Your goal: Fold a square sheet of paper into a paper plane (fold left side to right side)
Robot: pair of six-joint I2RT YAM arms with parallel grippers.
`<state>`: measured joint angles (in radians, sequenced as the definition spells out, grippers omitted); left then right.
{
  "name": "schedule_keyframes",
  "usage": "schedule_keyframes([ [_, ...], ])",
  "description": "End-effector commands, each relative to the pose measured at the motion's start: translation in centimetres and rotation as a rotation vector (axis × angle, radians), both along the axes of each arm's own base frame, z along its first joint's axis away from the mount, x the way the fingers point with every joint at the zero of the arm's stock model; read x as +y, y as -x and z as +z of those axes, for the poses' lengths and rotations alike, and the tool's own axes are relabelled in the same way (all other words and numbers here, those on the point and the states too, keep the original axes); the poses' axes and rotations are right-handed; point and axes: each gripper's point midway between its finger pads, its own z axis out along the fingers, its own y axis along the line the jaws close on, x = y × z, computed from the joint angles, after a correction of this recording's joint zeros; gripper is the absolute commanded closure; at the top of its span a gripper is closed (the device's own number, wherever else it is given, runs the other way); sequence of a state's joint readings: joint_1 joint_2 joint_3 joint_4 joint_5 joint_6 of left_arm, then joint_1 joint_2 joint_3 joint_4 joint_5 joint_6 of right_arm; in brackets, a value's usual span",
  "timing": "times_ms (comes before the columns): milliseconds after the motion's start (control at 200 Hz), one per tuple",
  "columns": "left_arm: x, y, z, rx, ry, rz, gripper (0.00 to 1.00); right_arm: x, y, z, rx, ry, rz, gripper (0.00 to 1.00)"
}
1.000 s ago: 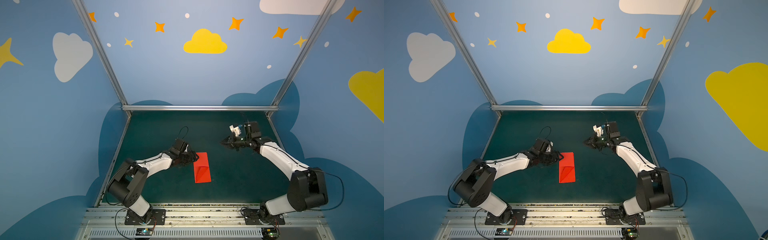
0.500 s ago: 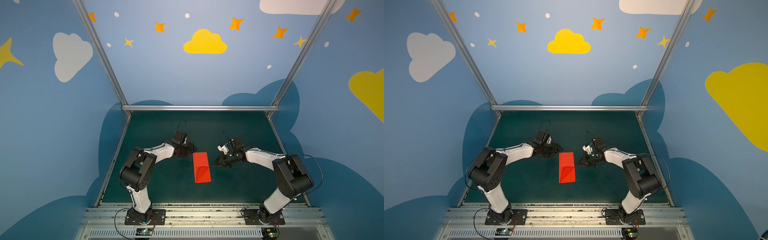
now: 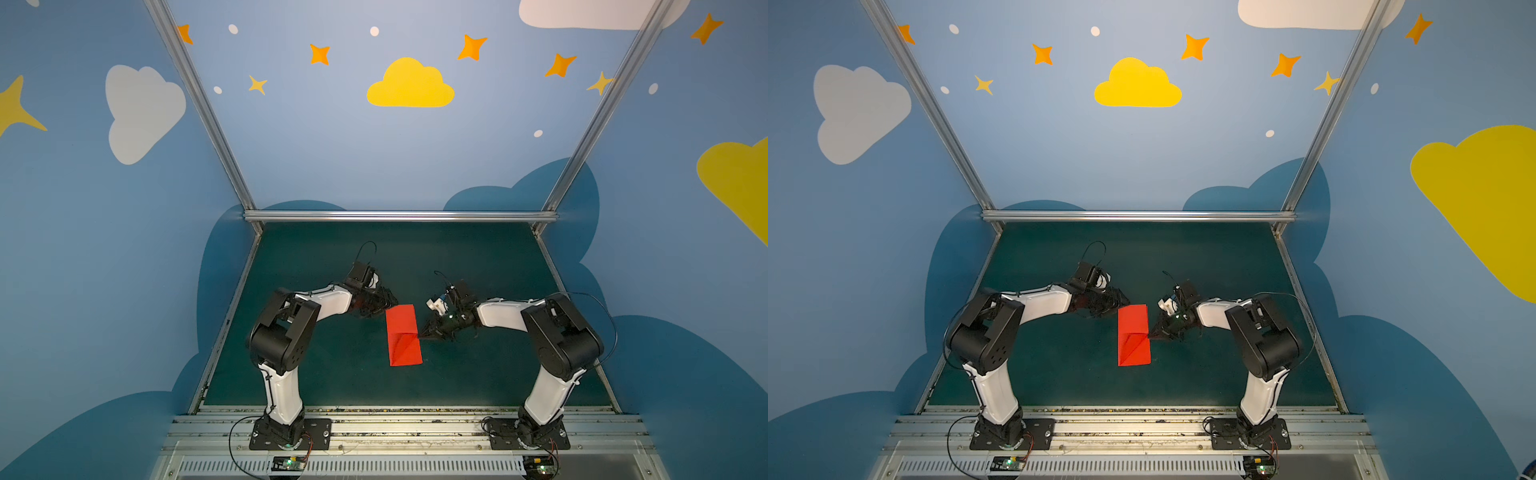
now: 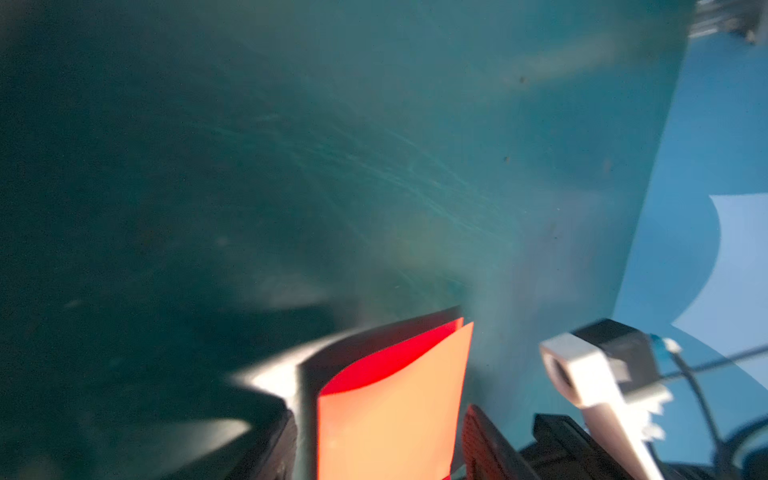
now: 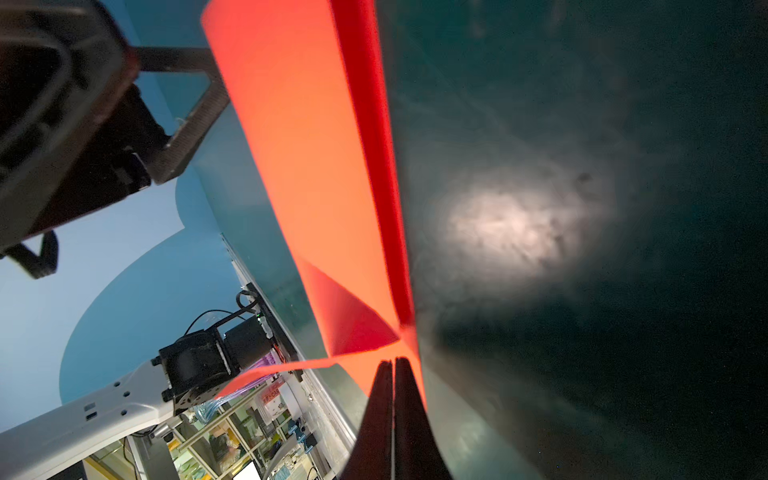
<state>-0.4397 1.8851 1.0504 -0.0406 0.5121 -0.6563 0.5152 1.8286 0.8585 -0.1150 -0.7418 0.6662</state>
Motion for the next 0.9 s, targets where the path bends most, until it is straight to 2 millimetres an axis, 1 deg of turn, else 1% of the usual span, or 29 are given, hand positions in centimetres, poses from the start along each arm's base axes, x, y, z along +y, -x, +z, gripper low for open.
schedule_keyframes([
  [0, -1.1, 2.0, -2.1, 0.067, 0.022, -0.074, 0.40, 0.0, 0.2, -1.1, 0.017, 0.011, -0.008, 1.00],
  [245, -1.5, 2.3, -1.4, 0.037, 0.072, -0.083, 0.49, -0.4, 0.5, -1.9, 0.031, 0.039, -0.015, 1.00],
  [395, -1.3, 2.3, -1.4, 0.029, 0.091, -0.066, 0.58, -0.6, 0.6, -2.2, 0.035, 0.052, -0.018, 1.00],
  [476, -1.2, 2.3, -1.5, 0.026, 0.094, -0.051, 0.66, -0.8, 0.7, -2.3, 0.038, 0.057, -0.021, 1.00],
  [576, -1.1, 2.0, -1.4, 0.022, 0.094, -0.036, 0.87, -0.7, 0.7, -2.0, 0.038, 0.048, -0.022, 1.00],
  [646, -0.7, 1.8, -1.0, 0.012, 0.074, -0.017, 0.96, -0.7, 0.5, -1.0, 0.027, 0.032, -0.026, 1.00],
  [686, -0.2, 1.5, -0.2, -0.009, 0.051, -0.003, 0.96, -0.7, 0.4, -0.2, 0.015, 0.021, -0.027, 1.00],
  [716, 0.4, 1.4, 0.4, -0.022, 0.016, 0.009, 0.96, -0.9, 0.2, 0.4, 0.001, 0.018, -0.030, 1.00],
  [781, 2.2, 1.2, 2.2, -0.067, -0.093, 0.035, 0.96, -1.6, -0.1, 1.8, -0.027, 0.014, -0.049, 1.00],
  [896, 5.4, 1.0, 6.3, -0.163, -0.325, 0.081, 0.96, -2.9, -0.8, 4.0, -0.075, 0.006, -0.078, 1.00],
])
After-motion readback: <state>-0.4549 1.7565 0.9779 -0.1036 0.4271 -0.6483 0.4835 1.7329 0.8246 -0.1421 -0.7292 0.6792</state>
